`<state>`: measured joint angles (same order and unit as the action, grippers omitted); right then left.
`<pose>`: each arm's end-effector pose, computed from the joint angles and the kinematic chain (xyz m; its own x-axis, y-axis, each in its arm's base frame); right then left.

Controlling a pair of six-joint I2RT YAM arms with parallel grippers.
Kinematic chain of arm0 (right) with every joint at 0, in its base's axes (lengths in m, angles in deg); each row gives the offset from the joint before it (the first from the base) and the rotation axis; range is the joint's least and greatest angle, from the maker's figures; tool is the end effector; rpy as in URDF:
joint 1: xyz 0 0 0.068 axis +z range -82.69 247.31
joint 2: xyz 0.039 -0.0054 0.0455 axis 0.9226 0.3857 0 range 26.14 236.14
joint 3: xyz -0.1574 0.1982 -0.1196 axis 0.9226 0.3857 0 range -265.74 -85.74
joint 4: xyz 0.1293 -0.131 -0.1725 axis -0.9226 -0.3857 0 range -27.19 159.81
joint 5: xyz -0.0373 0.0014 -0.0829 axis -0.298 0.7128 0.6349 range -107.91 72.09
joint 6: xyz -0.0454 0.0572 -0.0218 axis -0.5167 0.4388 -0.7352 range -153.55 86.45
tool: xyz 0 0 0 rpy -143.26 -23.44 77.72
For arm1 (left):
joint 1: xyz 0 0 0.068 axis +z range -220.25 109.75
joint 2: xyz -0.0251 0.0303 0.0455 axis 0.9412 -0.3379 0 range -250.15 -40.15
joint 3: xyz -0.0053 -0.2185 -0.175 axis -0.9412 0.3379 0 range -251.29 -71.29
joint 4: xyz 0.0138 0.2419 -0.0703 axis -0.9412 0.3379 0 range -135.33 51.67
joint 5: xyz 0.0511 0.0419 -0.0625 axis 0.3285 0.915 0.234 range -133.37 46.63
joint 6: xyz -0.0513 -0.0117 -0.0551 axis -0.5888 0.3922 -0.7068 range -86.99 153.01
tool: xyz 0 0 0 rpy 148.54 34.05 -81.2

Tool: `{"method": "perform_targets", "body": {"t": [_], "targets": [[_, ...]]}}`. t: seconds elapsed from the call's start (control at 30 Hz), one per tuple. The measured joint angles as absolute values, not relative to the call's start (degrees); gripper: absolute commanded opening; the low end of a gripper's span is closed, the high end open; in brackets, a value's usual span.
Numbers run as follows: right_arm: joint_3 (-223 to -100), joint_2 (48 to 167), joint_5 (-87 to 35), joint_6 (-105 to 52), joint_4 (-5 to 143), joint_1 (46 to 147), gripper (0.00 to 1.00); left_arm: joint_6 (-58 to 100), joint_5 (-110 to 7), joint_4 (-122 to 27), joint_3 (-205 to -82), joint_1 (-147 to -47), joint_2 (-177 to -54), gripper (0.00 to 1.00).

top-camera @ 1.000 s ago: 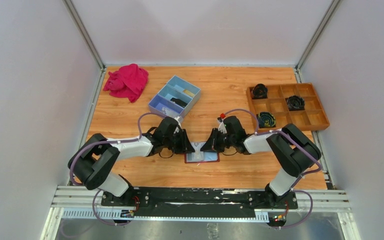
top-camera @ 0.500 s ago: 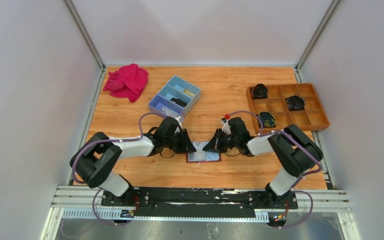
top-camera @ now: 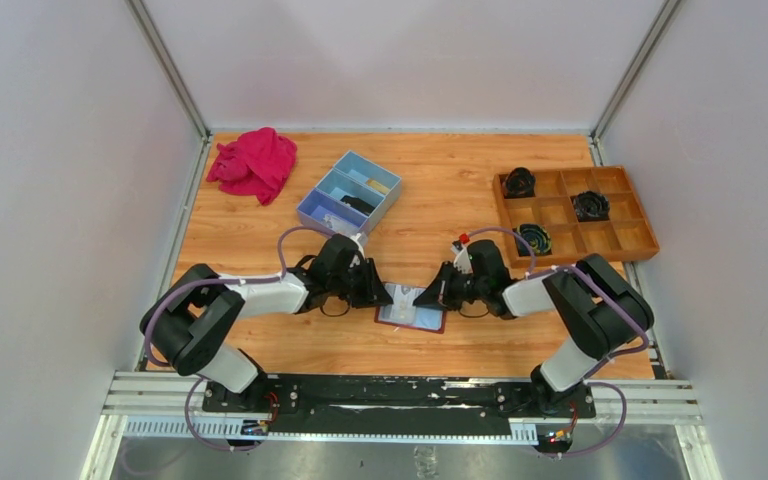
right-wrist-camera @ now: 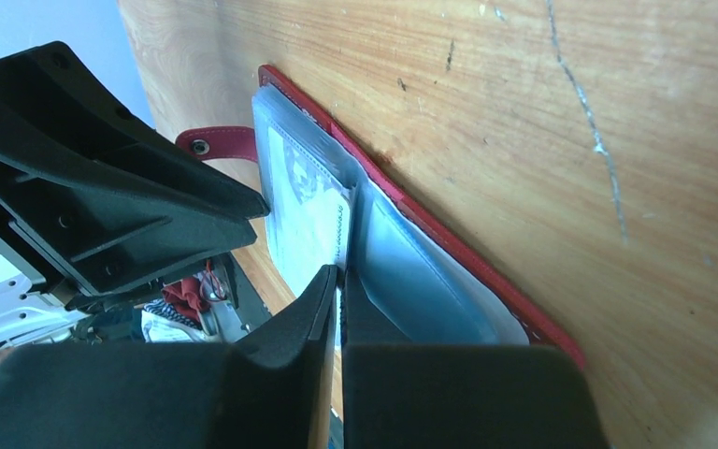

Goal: Take the credit cards out of the card holder
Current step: Remove the credit card from the card holder.

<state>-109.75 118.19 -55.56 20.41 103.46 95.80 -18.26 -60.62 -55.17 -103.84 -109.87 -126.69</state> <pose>0.2242 0.1666 0.1184 -0.9557 0.2098 -0.2066 -0.0815 0.4858 0.8703 0.2094 -0.1984 0.1349 -0.9386 -0.1901 -0.2879 0.0651 0.7219 -0.6890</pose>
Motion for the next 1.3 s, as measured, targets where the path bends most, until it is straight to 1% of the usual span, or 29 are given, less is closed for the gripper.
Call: {"method": "perform_targets", "body": {"t": [0.5, 0.7, 0.9, 1.03, 1.3], "targets": [[-107.8, 113.1, -54.7, 18.1, 100.6, 94.2, 0.0, -18.3, -59.8, -54.8, -103.0, -109.8, -127.5, 0.29], [-107.9, 113.0, -55.0, 16.5, 99.6, 93.3, 0.0, -18.1, -59.8, -54.2, -103.0, -109.9, -127.4, 0.3], [-112.0, 116.8, -58.5, 13.0, 98.5, 93.0, 0.0, -16.7, -60.1, -52.0, -103.6, -110.0, -124.5, 0.31], [-116.0, 120.3, -61.3, 11.0, 98.3, 93.0, 0.0, -15.7, -60.8, -52.0, -106.6, -110.0, -123.6, 0.31], [-119.2, 121.3, -62.6, 7.6, 93.9, 93.0, 0.0, -14.2, -61.2, -52.5, -109.6, -110.1, -127.7, 0.31]]}}
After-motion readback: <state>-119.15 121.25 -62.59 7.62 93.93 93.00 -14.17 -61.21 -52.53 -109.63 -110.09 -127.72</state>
